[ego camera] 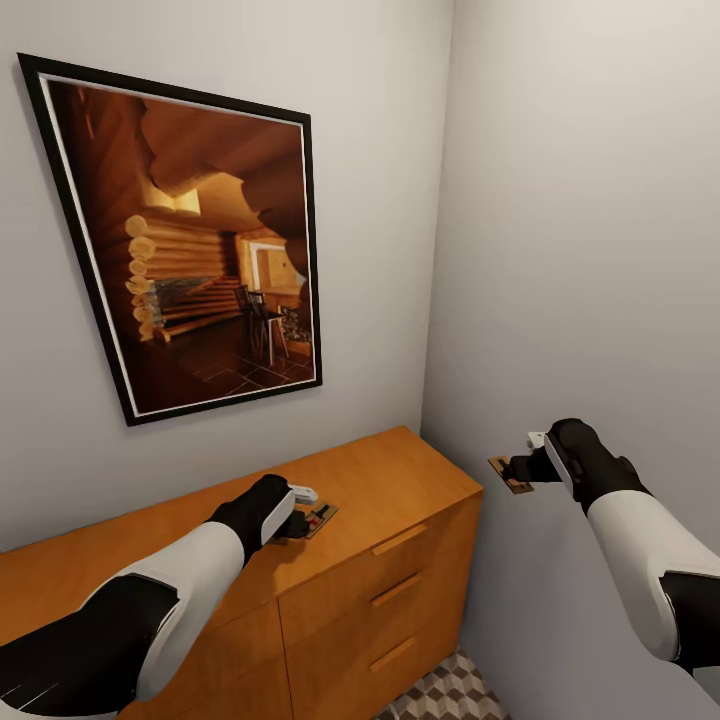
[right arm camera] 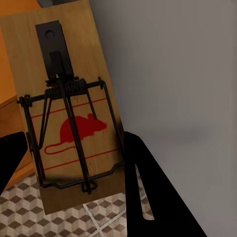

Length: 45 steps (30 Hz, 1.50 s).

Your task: Take the four mousetraps from the cabinet in the bathroom and place them on the bathroom floor. Make sure all four end up on the same floor surface, and ensure that at least two of them are either under or directly next to the same bathroom sink.

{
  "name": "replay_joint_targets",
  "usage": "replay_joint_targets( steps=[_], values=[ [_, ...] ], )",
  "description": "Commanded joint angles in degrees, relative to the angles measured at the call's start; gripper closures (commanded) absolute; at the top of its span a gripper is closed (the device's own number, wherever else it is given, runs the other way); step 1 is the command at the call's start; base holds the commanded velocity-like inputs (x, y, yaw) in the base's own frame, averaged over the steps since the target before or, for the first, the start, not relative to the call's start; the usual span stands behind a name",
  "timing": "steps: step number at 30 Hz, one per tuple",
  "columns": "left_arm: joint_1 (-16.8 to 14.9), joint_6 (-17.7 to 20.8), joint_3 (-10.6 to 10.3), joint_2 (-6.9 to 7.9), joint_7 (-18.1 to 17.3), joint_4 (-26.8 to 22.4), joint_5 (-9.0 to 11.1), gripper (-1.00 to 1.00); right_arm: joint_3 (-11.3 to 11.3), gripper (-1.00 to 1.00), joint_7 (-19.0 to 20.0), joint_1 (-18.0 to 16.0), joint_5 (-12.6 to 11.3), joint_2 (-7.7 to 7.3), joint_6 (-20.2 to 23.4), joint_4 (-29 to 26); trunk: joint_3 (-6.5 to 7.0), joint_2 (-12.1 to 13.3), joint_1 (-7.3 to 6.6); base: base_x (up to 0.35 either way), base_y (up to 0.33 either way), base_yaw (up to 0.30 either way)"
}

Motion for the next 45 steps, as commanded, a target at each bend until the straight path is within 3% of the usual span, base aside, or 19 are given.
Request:
replay_joint_targets(
  steps=[1,8,45],
  values=[
    [-0.04,0.23,-0.35,0.02,0.38,-0.07,0.62,-1.0,-0.22,1.0,0.52,-0.04,0.61,0.03,0.19,-0.07,-0.09,-0.07,0.01,0.0,0.0,0.0],
    [-0.04,0.26,-0.31,0.02,0.32,-0.07,0.64,-1.0,-0.22,1.0,0.52,-0.04,0.61,0.03,0.19,-0.07,-1.17,-2.47,1.33,0.0,0.0,0.0],
    [-0.04,0.17,-0.31,0.02,0.37,-0.16,0.64,-1.0,-0.22,1.0,0.52,-0.04,0.61,0.03,0.19,-0.07,-1.17,-2.47,1.33,0.0,0.0,0.0]
  ],
)
